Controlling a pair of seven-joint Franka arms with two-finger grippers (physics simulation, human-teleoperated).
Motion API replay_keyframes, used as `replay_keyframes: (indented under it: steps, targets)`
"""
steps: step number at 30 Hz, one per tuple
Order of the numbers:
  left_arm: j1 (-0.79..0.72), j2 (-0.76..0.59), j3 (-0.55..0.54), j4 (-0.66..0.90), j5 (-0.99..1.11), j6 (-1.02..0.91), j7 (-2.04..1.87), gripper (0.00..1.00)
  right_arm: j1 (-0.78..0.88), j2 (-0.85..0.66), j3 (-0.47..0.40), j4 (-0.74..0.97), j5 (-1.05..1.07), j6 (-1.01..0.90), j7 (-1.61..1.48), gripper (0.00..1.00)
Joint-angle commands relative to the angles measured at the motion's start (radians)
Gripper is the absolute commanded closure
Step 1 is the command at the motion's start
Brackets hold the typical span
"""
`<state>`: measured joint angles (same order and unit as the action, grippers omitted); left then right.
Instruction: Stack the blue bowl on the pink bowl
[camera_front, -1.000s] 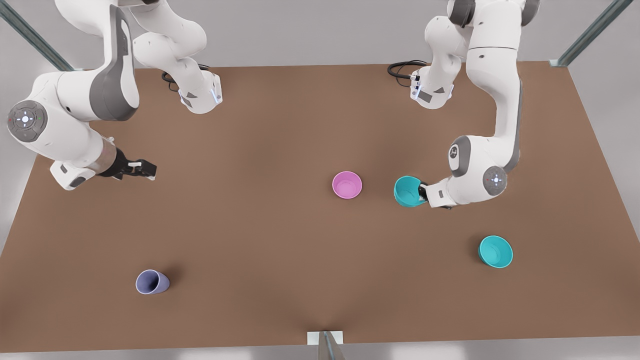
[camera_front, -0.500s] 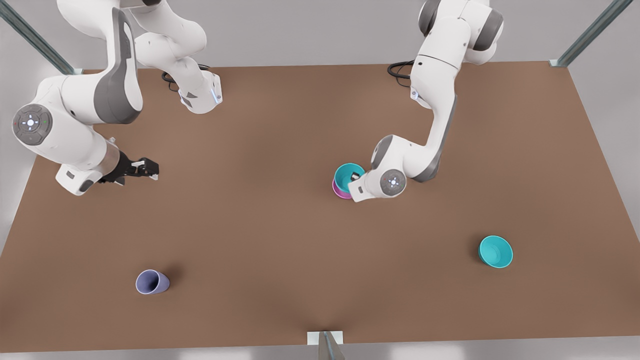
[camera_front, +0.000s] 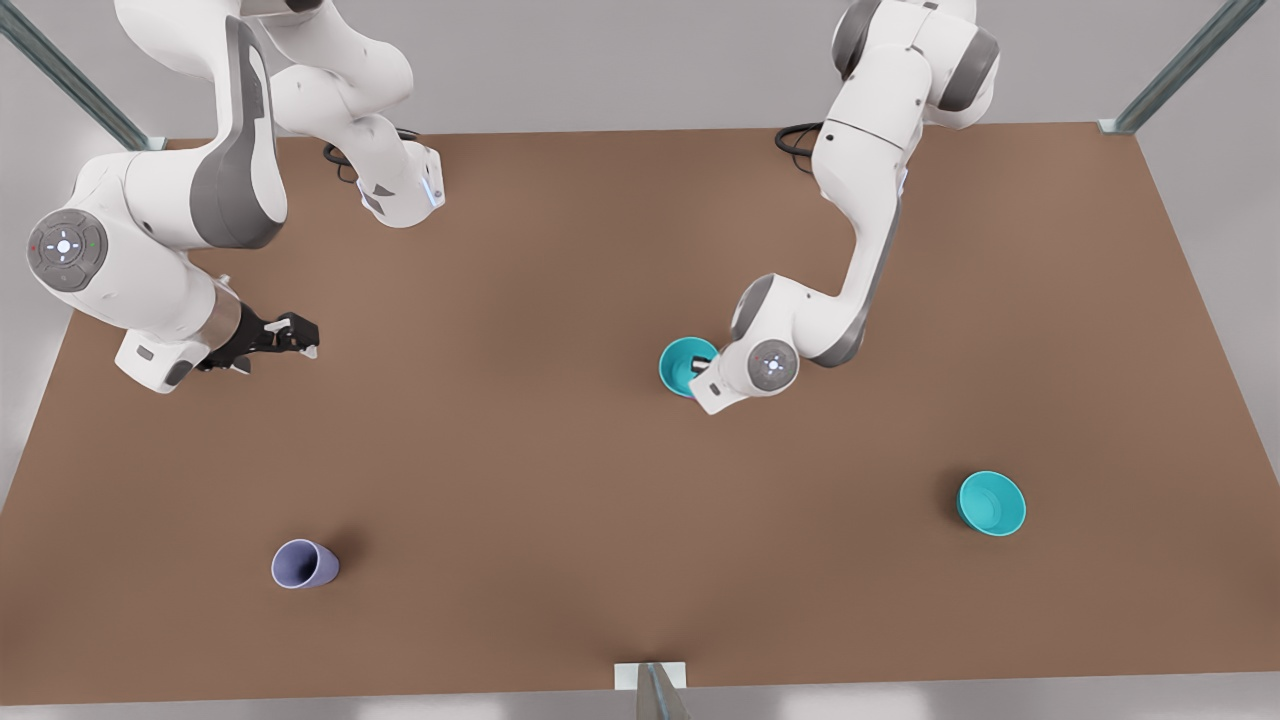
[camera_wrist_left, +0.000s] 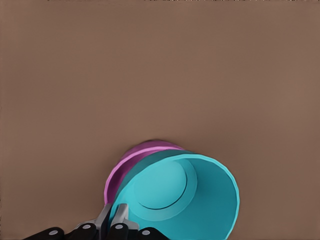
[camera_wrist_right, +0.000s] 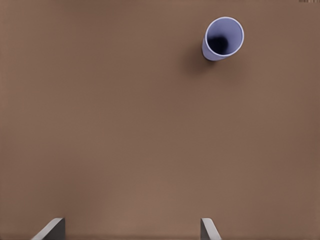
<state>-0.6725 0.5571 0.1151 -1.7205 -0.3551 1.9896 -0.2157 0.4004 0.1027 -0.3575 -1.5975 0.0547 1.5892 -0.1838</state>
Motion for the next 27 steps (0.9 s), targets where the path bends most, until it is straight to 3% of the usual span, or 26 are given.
replay_keyframes:
  steps: [1, 4, 5, 6, 8, 9, 10, 11, 13, 15, 16, 17, 18, 21, 27]
  targets:
    - [0.004, -0.002, 0.0, -0.008, 0.013, 0.005, -0.169, 0.79, 0.0, 0.0, -0.001, 0.001, 0.001, 0.0, -0.052, 0.0]
    - [0.004, -0.009, 0.0, -0.034, 0.031, 0.005, -0.171, 0.79, 0.002, 0.0, 0.0, 0.001, 0.001, 0.0, -0.052, 0.0]
    - [0.004, -0.009, 0.0, -0.034, 0.031, 0.005, -0.172, 0.55, 0.002, 0.002, 0.0, 0.001, 0.001, 0.0, -0.052, 0.0]
    - [0.004, -0.009, 0.0, -0.034, 0.031, 0.003, -0.172, 0.0, 0.002, 0.002, 0.0, 0.001, 0.001, 0.0, -0.052, 0.0]
    - [0.033, -0.042, 0.0, -0.031, 0.028, -0.04, -0.169, 0.0, 0.002, 0.002, 0.0, 0.001, 0.001, 0.002, -0.052, 0.0]
    - [0.077, -0.086, 0.012, 0.05, 0.031, -0.217, -0.168, 0.0, 0.002, 0.0, 0.0, 0.001, 0.001, 0.0, -0.052, 0.0]
    - [0.23, -0.097, 0.02, 0.292, 0.036, -0.521, -0.166, 0.0, 0.002, 0.002, 0.0, 0.001, 0.001, 0.0, -0.052, 0.0]
    - [0.33, -0.097, 0.02, 0.481, 0.093, -0.702, -0.166, 0.0, 0.002, 0.002, 0.0, 0.001, 0.001, 0.002, -0.052, 0.0]
    - [0.419, -0.131, 0.021, 0.634, 0.197, -0.773, -0.139, 0.0, 0.002, 0.002, 0.0, 0.001, 0.001, 0.002, -0.052, 0.0]
    - [0.458, -0.177, 0.009, 0.636, 0.323, -0.802, 0.205, 0.0, 0.002, 0.002, 0.0, 0.001, 0.001, 0.002, -0.052, 0.0]
    - [0.524, -0.213, -0.054, 0.601, 0.378, -0.778, 0.374, 0.0, 0.002, 0.002, 0.0, 0.001, 0.001, 0.002, -0.052, 0.0]
    - [0.534, -0.288, -0.126, 0.471, 0.45, -0.665, 0.299, 0.0, 0.002, 0.002, 0.0, 0.001, 0.001, 0.002, -0.052, 0.0]
    - [0.539, -0.332, -0.126, 0.415, 0.447, -0.624, 0.263, 0.0, 0.002, 0.003, 0.0, 0.001, 0.001, 0.002, -0.052, 0.0]
    - [0.534, -0.371, -0.103, 0.412, 0.373, -0.722, 0.263, 0.0, 0.002, 0.005, 0.0, 0.002, 0.001, 0.002, -0.052, 0.0]
    - [0.528, -0.376, -0.103, 0.414, 0.36, -0.729, 0.26, 0.0, 0.002, 0.005, 0.0, 0.002, 0.001, 0.002, -0.052, 0.0]
